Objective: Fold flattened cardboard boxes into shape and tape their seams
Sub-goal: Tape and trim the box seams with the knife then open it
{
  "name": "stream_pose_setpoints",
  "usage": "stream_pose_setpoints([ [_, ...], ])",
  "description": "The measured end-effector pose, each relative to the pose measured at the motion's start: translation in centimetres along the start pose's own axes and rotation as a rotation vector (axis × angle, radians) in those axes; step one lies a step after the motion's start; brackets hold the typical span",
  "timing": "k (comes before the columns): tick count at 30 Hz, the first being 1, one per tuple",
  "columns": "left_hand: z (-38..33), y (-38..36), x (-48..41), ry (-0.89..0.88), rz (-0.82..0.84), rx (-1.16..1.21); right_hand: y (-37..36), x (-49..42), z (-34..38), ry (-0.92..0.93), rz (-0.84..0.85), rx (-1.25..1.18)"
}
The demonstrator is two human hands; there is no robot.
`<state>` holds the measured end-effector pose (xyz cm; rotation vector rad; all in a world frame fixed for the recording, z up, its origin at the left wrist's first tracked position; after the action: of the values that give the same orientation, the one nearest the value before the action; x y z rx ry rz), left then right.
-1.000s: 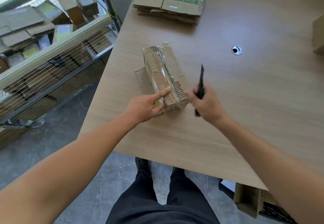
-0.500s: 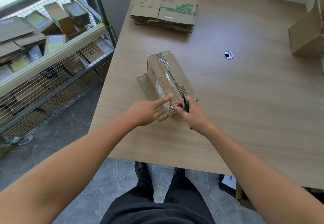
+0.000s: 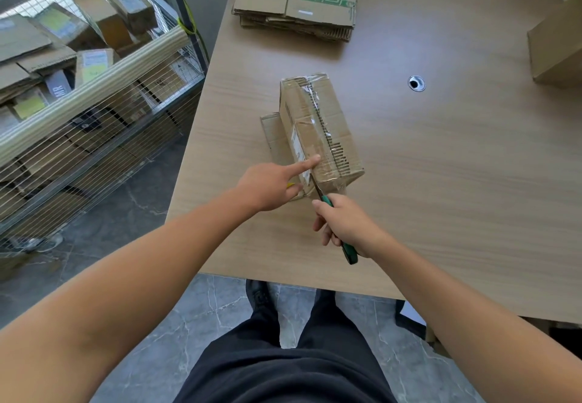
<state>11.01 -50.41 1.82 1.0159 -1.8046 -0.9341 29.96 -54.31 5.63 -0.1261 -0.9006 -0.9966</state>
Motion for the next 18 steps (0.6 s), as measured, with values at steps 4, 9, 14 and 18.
stream_pose_setpoints([
  [4,-0.22,0.09,0.31,0.005,0.002,-0.029,-0.16,-0.65,0.73,-0.059,0.056,0.011],
  [9,-0.76,0.04,0.87,0.066,-0.033,0.024,-0.62,-0.69,0.98,-0.115,0.068,0.046],
  [14,-0.49,-0.15,0.84,0.098,-0.048,0.022,-0.74,-0.62,1.09,-0.131,0.042,0.028],
  [18,-0.44,-0.20,0.86,0.088,-0.079,0.032,-0.35,-0.57,1.12,-0.150,0.053,0.025],
])
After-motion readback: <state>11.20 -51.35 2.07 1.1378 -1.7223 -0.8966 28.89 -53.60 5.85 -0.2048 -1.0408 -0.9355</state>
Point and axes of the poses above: each hand's wrist, its own x-axis away from the middle knuckle, its own y-axis out of the back of the hand, z = x × y, the point moved 1 cm from there along -x, towards the middle knuckle, and after that the axes turned 1 degree about z, right-handed, at the moved point
